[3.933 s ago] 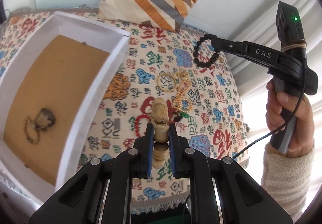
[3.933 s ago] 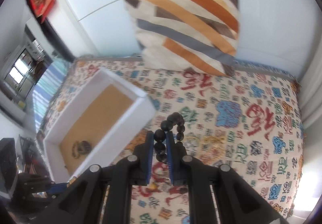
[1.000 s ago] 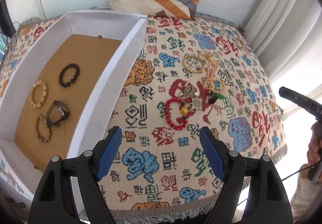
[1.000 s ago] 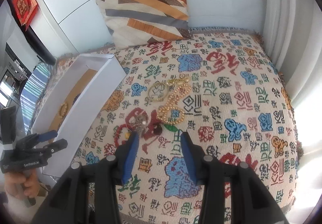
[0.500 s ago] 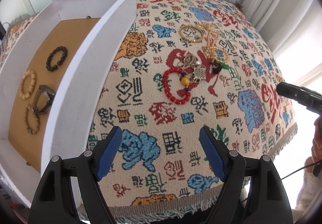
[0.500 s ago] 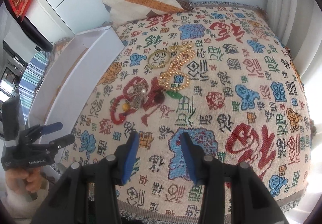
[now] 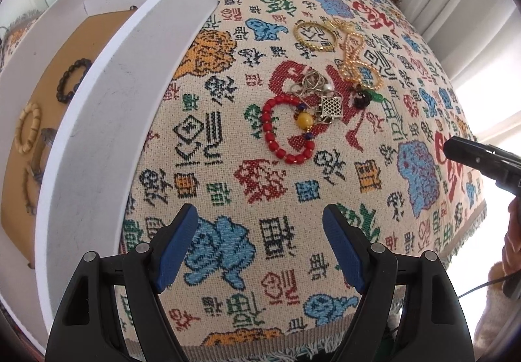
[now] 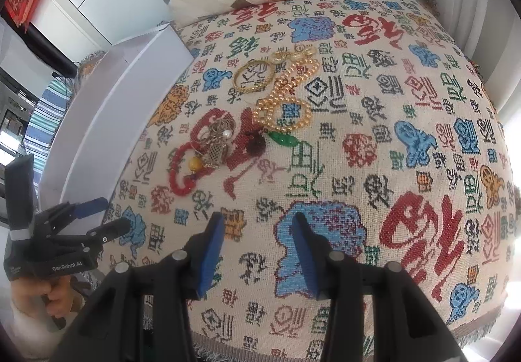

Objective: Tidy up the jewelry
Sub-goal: 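Grasp the red bead bracelet with the left tool while the right tool grasps the silver filigree pendant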

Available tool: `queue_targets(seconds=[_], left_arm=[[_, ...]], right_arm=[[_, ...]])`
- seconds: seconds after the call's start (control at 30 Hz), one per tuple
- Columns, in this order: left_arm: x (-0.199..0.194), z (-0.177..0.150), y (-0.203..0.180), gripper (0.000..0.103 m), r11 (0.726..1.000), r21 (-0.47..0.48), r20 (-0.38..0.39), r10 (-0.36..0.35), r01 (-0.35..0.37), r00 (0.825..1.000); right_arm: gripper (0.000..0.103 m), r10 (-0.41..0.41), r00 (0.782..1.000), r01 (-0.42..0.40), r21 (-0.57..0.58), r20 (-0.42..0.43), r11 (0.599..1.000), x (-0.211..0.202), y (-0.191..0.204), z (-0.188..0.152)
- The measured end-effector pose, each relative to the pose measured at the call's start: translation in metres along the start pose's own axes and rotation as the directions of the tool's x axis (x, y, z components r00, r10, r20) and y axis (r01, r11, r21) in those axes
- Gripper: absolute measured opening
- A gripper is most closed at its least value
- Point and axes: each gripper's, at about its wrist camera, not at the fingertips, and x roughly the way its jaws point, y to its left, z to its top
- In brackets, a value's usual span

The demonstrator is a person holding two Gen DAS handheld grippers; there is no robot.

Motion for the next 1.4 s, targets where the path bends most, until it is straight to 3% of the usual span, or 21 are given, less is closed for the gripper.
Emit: queue_targets(seconds=[0.2,0.53,0.93,1.2,1.4], left_arm=[[0.009,0.001,0.004,0.081,1.000,0.000,-0.020,0.019,-0.019,1.000],[0.029,0.020,0.007,0.081,0.999,-0.043,-0.041,0.024,-0.026,0.999],[0.055,0.039,0.010,0.080,0.992,-0.106,-0.056,0.056,-0.062,0.997],[0.067,0.047,0.013,0.080,0.986,-0.129,-0.055,0.098,-0.105,0.994],[0.078,0.055,0.005,0.080,0.977,-0.105,-0.026,0.182,-0.183,0.983]], right_arm=[[0.044,-0.026,1.000,0.027,0.032,-0.012,0.999,0.011,-0.015,0.003],[0.044,0.011,0.999,-0.010,0.023,-0.043,1.000,0.030,-0.006,0.007],[0.044,0.070,0.997,-0.072,-0.078,-0.039,0.994,0.050,0.038,0.061],[0.044,0.118,0.979,-0.129,-0.057,-0.167,0.990,0.091,0.050,0.082],[0.044,0.068,0.978,-0.083,-0.064,-0.197,0.995,0.115,0.059,0.086]])
